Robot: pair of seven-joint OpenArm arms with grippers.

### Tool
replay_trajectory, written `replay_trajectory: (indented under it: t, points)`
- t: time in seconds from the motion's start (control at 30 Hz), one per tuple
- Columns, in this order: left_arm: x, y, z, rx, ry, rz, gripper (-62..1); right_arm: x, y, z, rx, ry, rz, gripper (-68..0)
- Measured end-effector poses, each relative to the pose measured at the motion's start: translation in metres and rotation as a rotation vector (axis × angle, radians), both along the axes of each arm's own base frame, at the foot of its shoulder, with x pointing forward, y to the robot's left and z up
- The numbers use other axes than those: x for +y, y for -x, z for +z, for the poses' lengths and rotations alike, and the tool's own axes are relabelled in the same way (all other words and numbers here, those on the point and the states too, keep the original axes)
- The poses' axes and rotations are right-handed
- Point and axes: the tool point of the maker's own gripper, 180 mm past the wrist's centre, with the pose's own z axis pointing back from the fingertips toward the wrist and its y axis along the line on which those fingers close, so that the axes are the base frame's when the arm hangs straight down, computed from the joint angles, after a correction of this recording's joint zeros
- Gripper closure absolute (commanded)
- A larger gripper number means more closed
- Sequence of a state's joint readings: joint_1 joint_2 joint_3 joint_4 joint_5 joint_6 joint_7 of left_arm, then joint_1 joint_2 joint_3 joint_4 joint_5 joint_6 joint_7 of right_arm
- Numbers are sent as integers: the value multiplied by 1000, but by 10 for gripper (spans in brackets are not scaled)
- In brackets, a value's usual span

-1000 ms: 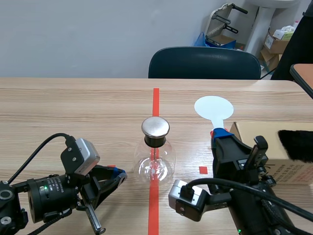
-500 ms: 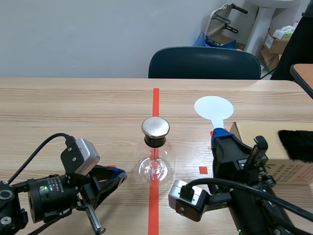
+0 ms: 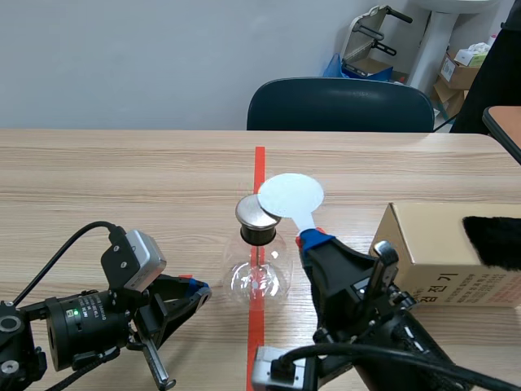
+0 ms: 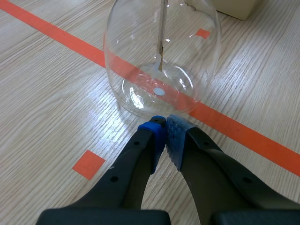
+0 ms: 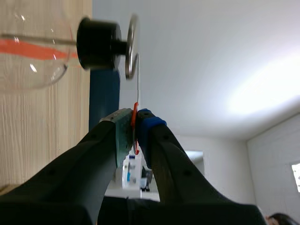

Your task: Do the electroscope experiment

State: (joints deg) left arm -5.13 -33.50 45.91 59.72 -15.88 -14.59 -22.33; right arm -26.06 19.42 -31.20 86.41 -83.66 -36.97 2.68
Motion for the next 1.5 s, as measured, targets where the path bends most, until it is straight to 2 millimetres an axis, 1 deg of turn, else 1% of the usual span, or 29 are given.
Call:
replay_trajectory:
  t: [0.17, 0.3, 0.83, 0.93, 1.07, 1.27, 1.5]
  points:
    - [0, 0, 0, 0, 0, 0, -36, 16, 11, 1, -7, -1, 107, -8]
    - [0, 0, 0, 0, 0, 0, -36, 22, 17, 3, -18, -4, 155, -8]
    - [0, 0, 0, 0, 0, 0, -36, 22, 17, 3, -18, -3, 156, -8]
    - [0, 0, 0, 0, 0, 0, -36, 17, 13, 3, -20, -5, 125, -8]
    - [0, 0, 0, 0, 0, 0, -36, 6, 5, 5, -24, -12, 44, -8]
    - [0, 0, 0, 0, 0, 0, -36, -20, -11, 8, -34, -25, -126, -8]
    - [0, 0, 0, 0, 0, 0, -36, -49, -22, 10, -44, -38, -296, -8]
